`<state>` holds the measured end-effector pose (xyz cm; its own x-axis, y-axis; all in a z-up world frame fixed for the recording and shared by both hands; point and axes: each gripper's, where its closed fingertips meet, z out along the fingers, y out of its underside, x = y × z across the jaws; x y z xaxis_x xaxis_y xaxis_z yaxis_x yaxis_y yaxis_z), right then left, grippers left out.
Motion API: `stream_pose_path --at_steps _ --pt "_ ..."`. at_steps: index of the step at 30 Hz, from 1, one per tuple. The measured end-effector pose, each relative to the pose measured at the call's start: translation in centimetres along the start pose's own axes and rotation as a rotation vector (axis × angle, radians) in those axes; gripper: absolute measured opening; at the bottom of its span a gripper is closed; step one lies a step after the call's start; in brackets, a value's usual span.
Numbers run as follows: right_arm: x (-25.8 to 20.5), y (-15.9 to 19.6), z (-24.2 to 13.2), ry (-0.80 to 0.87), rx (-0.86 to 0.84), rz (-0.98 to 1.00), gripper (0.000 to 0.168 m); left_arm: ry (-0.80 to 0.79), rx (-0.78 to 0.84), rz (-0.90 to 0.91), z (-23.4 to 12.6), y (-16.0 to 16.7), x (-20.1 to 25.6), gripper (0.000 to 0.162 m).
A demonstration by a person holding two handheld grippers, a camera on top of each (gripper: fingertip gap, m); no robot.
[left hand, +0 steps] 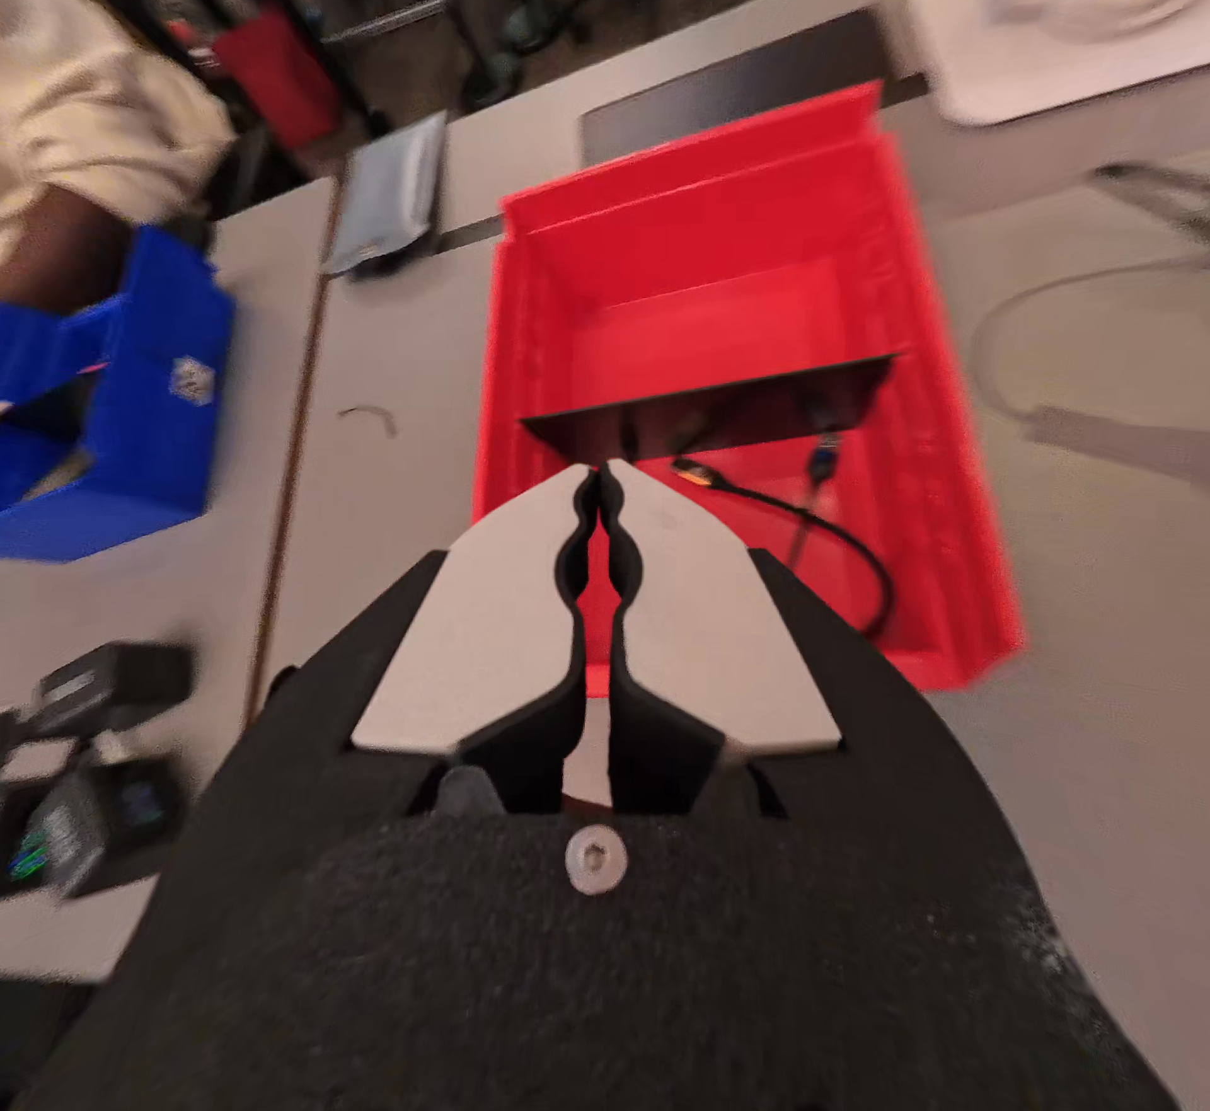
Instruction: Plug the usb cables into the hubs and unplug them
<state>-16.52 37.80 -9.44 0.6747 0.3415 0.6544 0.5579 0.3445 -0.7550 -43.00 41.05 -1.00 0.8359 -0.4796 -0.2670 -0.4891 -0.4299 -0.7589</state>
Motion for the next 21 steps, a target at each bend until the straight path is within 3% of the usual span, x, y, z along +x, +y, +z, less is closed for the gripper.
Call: stream_pose_path --at_steps 3,4,6,9,12,15,18,21 --pt "-0.3 -0.1 0.0 -0.006 0.001 -0.014 0.008 0.224 -0.153 -0.036 1.0 2.1 3.2 0.000" --pt "-0.4 -0.1 0.0 -0.011 0.002 -0.021 0.007 0.208 -0.214 -0.047 2.6 3.4 3.0 0.002" --pt "-0.7 -0.2 -0.1 -0.018 0.004 -0.034 0.007 0.154 -0.343 -0.081 6.3 6.2 1.9 0.028" --pt "-1.0 -0.2 -0.1 -0.031 0.003 -0.041 0.007 0.163 -0.448 -0.191 10.6 8.7 1.1 0.032" --pt "-1.0 -0.1 -0.1 -0.037 0.004 -0.033 0.008 0.198 -0.528 -0.269 13.0 10.2 1.2 0.032" --pt "-0.8 -0.1 0.0 -0.038 0.004 -0.022 0.008 0.153 -0.615 -0.215 13.8 12.0 0.7 0.032" --pt "-0.8 -0.1 0.0 -0.040 0.005 -0.019 0.008 0.096 -0.600 -0.180 14.4 12.3 0.3 0.031" --pt "-1.0 -0.1 0.0 -0.044 0.003 -0.029 0.007 0.149 -0.549 -0.204 14.4 12.2 1.4 0.008"
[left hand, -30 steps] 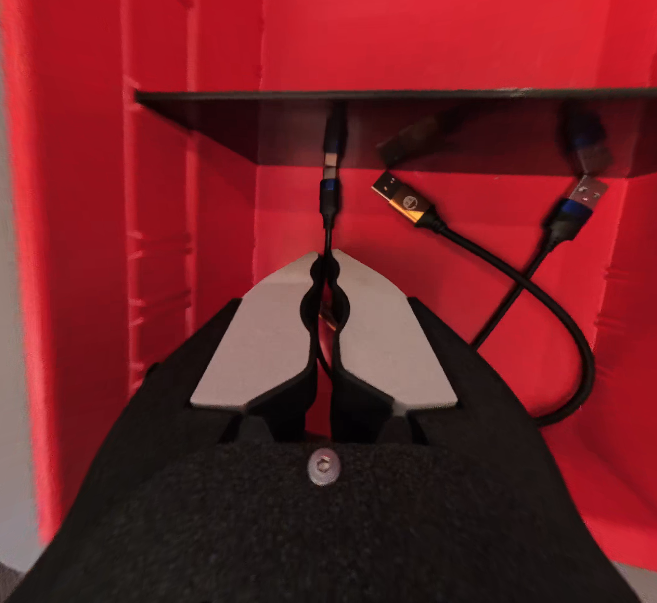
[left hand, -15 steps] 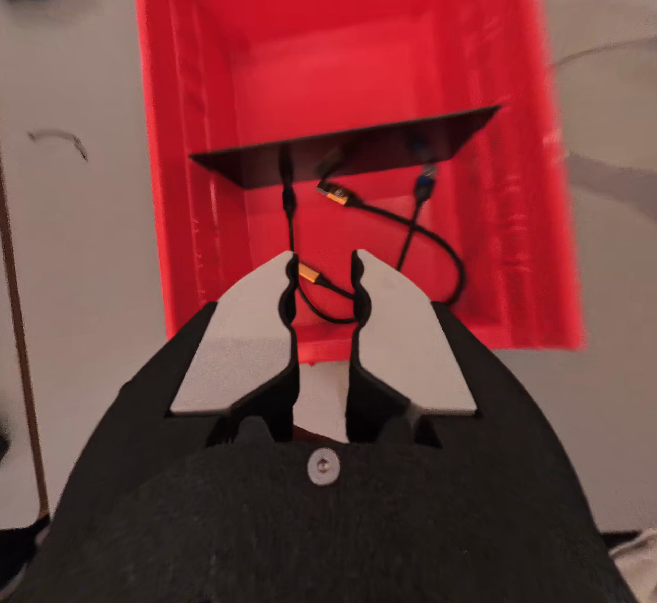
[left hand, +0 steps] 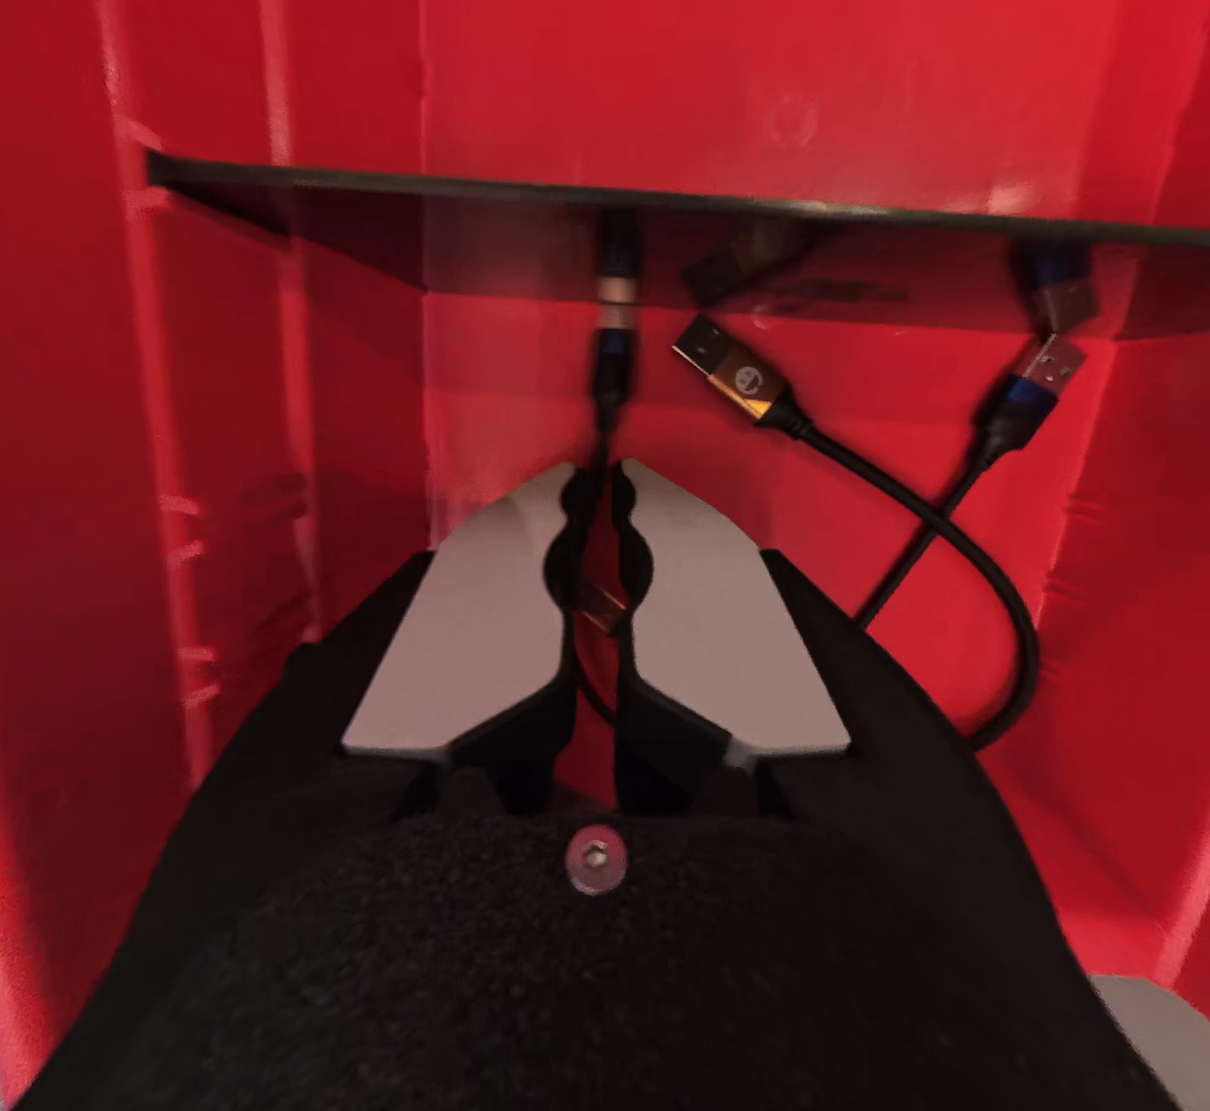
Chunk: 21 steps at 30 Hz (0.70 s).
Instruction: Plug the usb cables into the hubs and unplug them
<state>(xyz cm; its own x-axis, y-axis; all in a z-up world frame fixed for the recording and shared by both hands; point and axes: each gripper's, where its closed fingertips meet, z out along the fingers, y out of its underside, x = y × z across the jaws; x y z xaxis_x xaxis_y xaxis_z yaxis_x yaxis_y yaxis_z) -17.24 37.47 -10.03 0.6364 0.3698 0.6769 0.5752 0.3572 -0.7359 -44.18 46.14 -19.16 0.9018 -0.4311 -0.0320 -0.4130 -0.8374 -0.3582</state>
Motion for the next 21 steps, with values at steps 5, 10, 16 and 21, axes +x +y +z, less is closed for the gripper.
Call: stream_pose_path --at_steps 5,10,16,21 --pt "-0.1 0.0 0.0 0.000 0.001 -0.007 0.008 -0.062 0.105 0.067 -2.1 -0.3 -0.6 0.003" --pt "0.5 0.0 -0.1 0.019 0.005 0.024 0.008 -0.157 0.380 0.180 -14.3 -1.8 0.0 0.003" --pt "0.9 -0.1 -0.1 0.048 0.008 0.002 0.008 -0.185 0.589 0.350 -31.3 -0.2 4.2 0.003" --pt "0.5 -0.2 -0.1 0.047 0.005 -0.047 0.008 -0.106 0.511 0.526 -30.2 2.1 10.3 0.003"
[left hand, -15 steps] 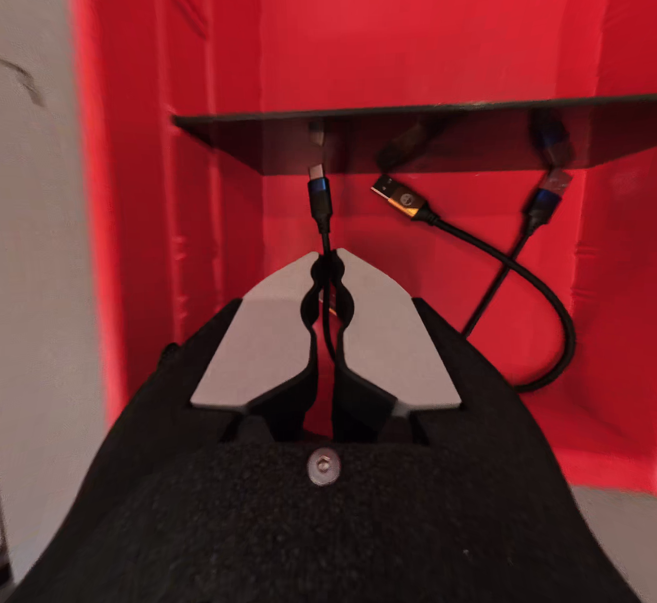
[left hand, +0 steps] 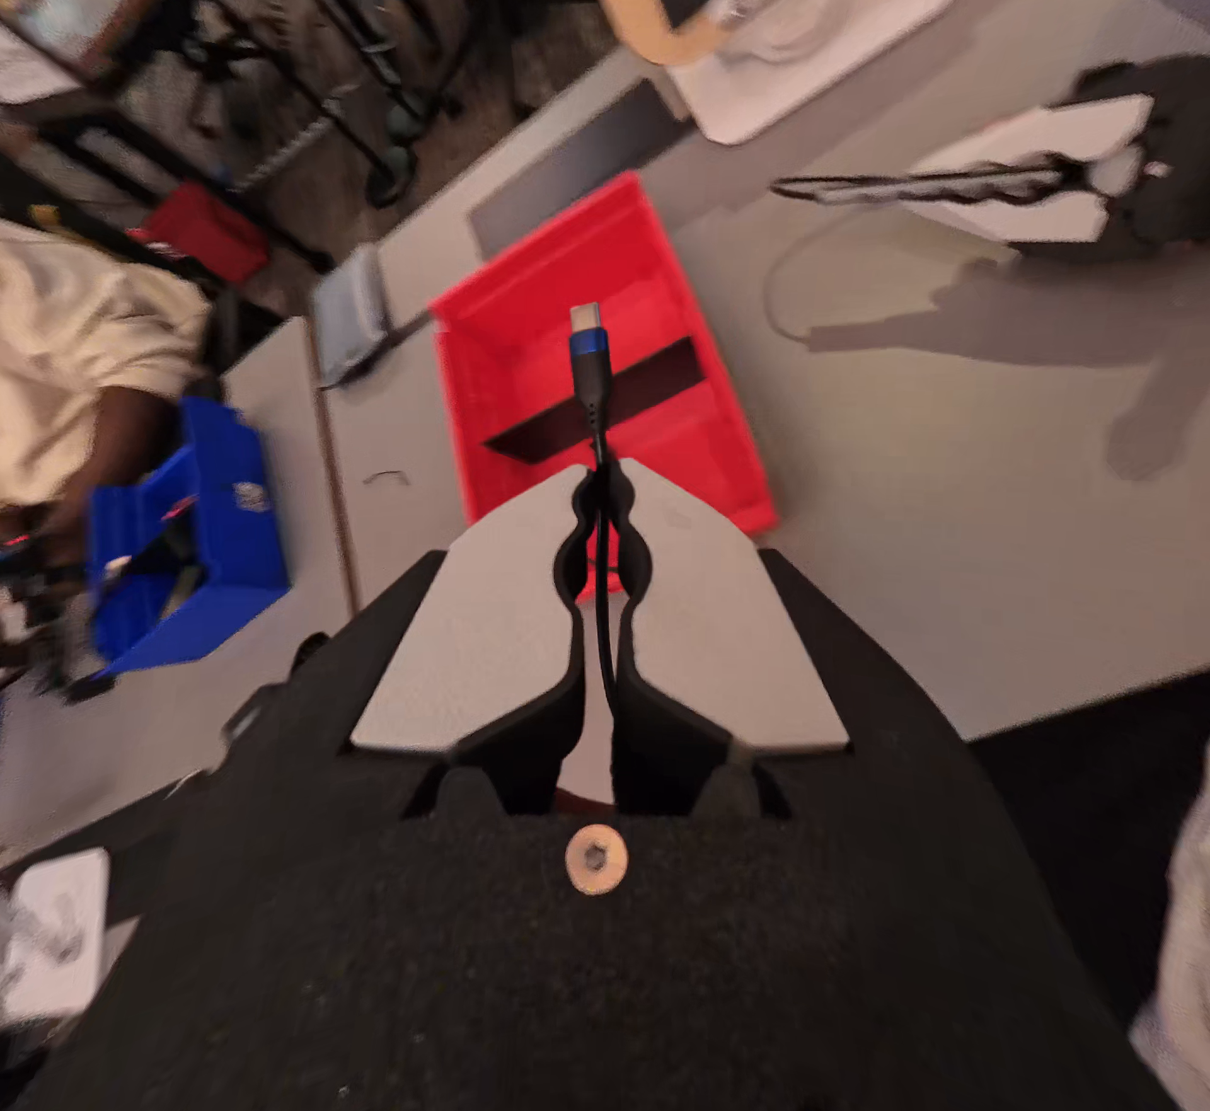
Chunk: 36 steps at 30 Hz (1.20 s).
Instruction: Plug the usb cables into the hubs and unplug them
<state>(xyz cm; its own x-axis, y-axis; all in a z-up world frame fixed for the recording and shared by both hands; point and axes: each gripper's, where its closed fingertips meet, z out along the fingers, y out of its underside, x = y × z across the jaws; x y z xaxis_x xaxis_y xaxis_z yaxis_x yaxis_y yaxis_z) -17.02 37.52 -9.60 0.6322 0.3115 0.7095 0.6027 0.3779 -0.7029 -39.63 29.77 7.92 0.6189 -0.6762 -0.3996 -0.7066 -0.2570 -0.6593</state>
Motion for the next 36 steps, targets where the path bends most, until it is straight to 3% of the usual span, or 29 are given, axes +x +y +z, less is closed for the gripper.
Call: stream_pose_path --at_steps 6,12,17,36 --pt "-0.8 0.0 0.0 -0.004 -0.009 -0.088 0.007 0.374 -0.221 0.122 11.6 3.6 13.3 0.003" --pt "-3.3 -0.1 0.2 -0.062 -0.012 -0.250 0.007 0.416 -0.279 0.167 18.5 2.3 16.7 0.003" --pt "-4.2 0.0 0.2 -0.077 -0.017 -0.313 0.007 0.427 -0.341 0.218 20.1 2.2 17.4 0.002" --pt "-4.8 0.4 0.3 -0.096 -0.034 -0.335 0.007 0.429 -0.340 0.218 20.3 2.0 17.1 0.003"
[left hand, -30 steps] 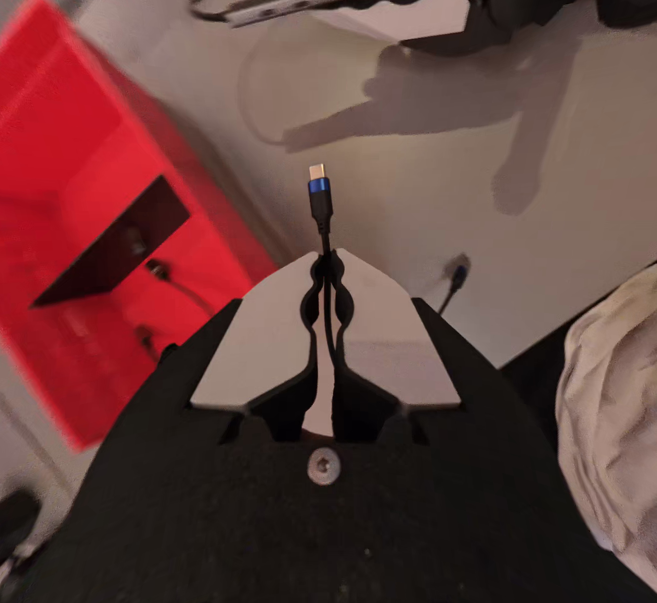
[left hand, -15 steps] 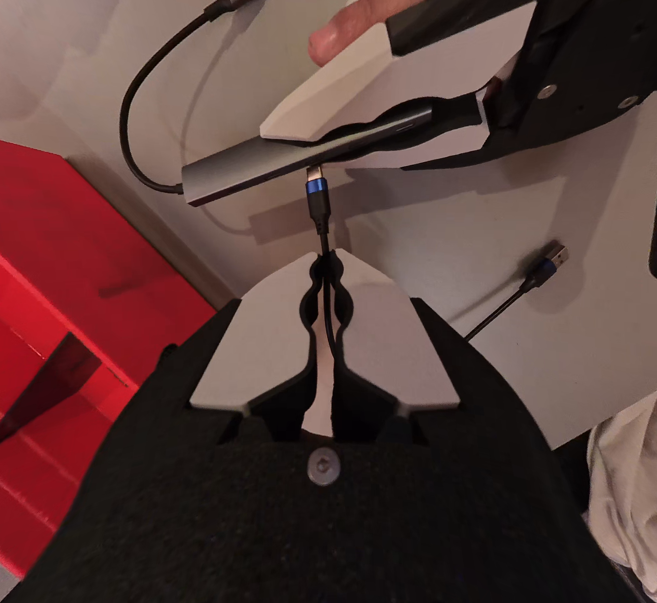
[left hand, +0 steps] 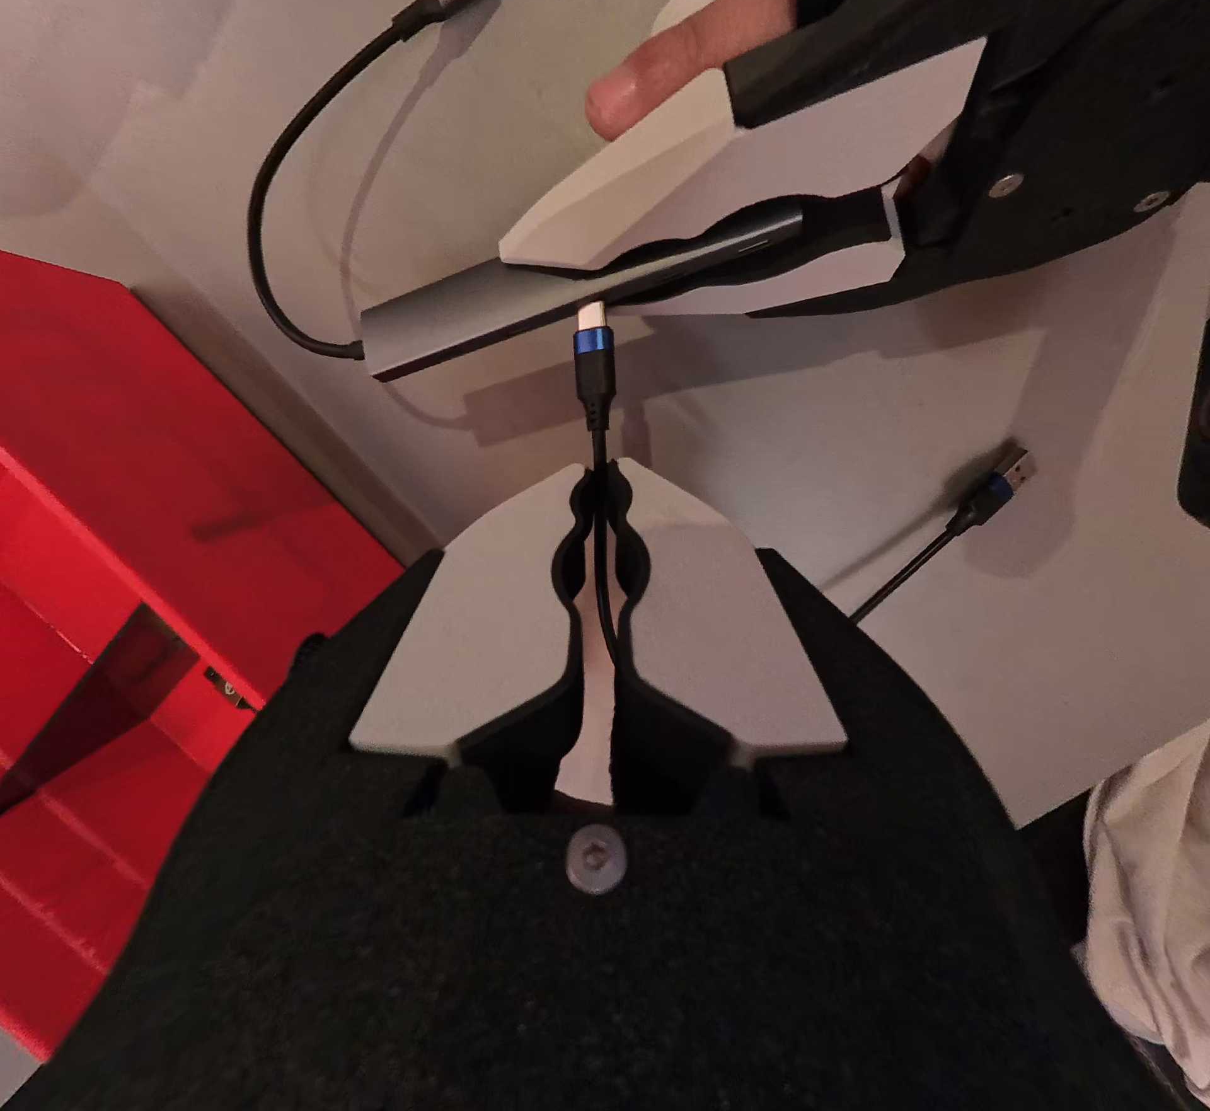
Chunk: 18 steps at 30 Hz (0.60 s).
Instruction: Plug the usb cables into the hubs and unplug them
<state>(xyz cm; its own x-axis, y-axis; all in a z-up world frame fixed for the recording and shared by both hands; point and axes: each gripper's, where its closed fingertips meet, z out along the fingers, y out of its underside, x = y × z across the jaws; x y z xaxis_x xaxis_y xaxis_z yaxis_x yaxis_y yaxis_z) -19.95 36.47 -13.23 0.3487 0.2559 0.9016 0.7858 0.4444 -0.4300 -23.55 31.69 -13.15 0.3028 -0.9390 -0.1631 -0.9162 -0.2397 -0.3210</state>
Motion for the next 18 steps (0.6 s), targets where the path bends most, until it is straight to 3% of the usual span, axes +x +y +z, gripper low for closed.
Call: stream_pose_path --at_steps 12,18 --pt "0.0 0.6 0.2 -0.006 -0.034 0.018 0.007 -0.089 0.074 0.043 0.1 -1.3 0.1 0.002" --pt "0.5 0.2 -0.1 0.004 -0.008 0.055 0.008 -0.041 0.255 -0.109 0.8 -2.3 0.4 0.004"
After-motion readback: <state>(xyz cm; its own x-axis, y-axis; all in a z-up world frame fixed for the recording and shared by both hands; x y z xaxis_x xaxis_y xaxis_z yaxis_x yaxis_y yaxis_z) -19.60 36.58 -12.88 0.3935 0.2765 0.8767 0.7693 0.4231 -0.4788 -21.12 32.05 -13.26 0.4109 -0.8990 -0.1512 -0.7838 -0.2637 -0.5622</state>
